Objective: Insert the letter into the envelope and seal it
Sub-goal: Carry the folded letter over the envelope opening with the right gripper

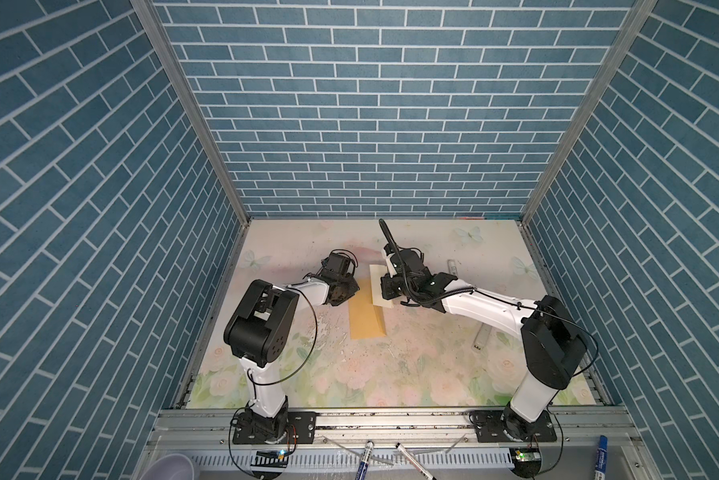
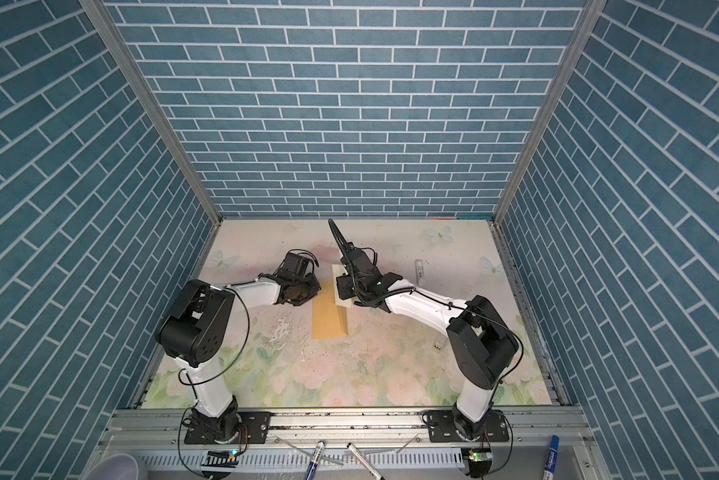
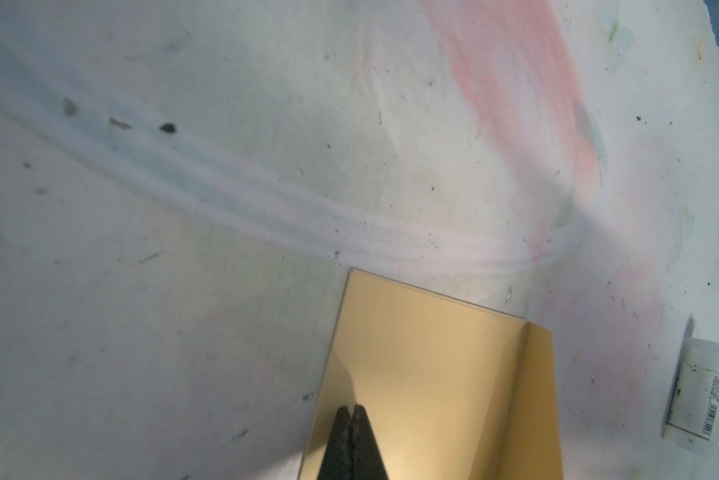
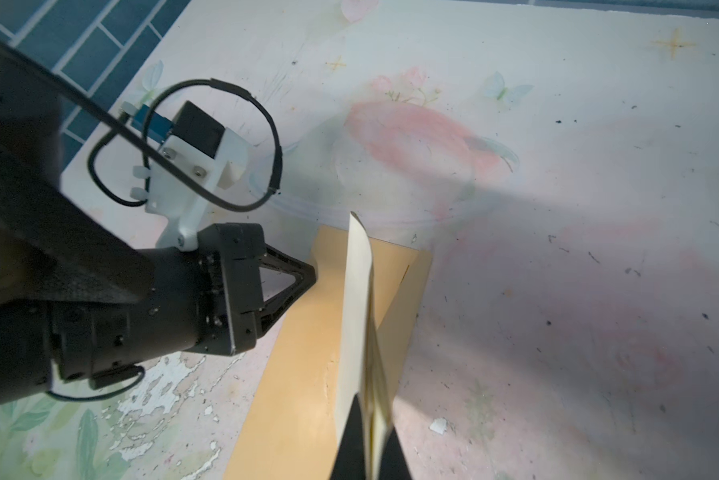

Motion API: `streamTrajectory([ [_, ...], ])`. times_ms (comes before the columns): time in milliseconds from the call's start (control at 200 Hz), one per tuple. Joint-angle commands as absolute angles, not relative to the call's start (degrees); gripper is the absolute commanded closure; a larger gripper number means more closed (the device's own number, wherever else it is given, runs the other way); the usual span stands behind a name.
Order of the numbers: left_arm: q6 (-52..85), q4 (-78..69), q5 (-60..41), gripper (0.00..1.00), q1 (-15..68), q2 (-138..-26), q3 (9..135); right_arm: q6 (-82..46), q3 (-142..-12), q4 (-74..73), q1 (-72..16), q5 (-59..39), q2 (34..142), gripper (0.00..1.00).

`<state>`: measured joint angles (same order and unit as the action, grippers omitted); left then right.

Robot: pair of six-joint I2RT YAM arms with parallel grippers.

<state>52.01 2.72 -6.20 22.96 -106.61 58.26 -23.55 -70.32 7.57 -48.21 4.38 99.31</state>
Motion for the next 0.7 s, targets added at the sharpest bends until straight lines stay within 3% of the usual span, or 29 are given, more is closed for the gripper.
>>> streamTrajectory([
  [0,51.2,7.4,-4.7,1.0,23.4,-109.7,57.5,-22.3,-69.3,10.9,-48.0,7.8,97.1,1.0],
  [415,51.4,7.0,-4.9,1.0,23.5,-110.1,57.3,-22.1,-70.7,16.5,-48.0,15.8,98.6,1.0],
  [695,51.5,6.8,-5.1,1.0,23.7,-110.2,56.9,-28.3,-68.0,14.8,-45.6,13.1,99.5,1.0],
])
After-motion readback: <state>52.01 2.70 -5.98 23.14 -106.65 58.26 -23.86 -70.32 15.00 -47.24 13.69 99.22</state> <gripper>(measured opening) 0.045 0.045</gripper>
